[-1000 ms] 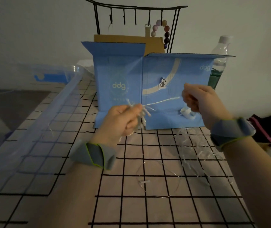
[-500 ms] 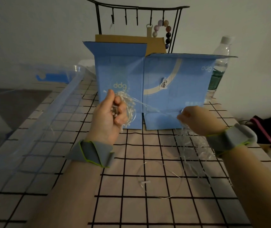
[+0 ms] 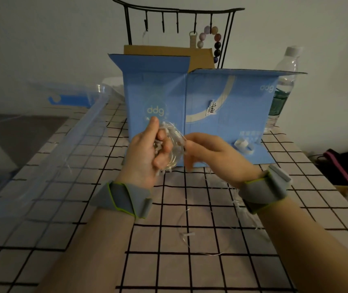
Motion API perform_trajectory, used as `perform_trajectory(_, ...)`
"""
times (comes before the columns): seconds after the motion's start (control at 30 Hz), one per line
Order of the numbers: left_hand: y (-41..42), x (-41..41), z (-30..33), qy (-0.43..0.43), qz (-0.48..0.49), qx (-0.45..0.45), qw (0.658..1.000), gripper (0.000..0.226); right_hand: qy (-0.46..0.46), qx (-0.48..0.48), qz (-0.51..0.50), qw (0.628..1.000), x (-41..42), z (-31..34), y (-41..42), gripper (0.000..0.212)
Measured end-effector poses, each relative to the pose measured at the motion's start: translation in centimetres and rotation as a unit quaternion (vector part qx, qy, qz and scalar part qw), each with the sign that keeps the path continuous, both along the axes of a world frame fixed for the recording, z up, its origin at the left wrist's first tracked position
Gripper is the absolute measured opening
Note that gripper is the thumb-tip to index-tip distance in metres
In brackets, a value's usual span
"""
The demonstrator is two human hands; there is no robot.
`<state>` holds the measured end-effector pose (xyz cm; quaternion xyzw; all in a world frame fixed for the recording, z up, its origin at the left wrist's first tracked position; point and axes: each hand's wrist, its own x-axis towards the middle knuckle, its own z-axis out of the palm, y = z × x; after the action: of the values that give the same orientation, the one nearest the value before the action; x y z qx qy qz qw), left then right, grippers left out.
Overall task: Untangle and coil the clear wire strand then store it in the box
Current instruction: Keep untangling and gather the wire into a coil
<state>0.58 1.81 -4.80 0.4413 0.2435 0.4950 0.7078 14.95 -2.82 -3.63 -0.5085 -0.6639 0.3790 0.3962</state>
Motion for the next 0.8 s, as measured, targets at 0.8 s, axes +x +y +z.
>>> perform_trajectory(0.8, 0.4, 1.1, -1.2, 0.083, 0.085, 0.061, 0.991, 0.02, -0.442, 0.085, 0.058, 0.891, 1.2, -1.4, -1.2, 0.034)
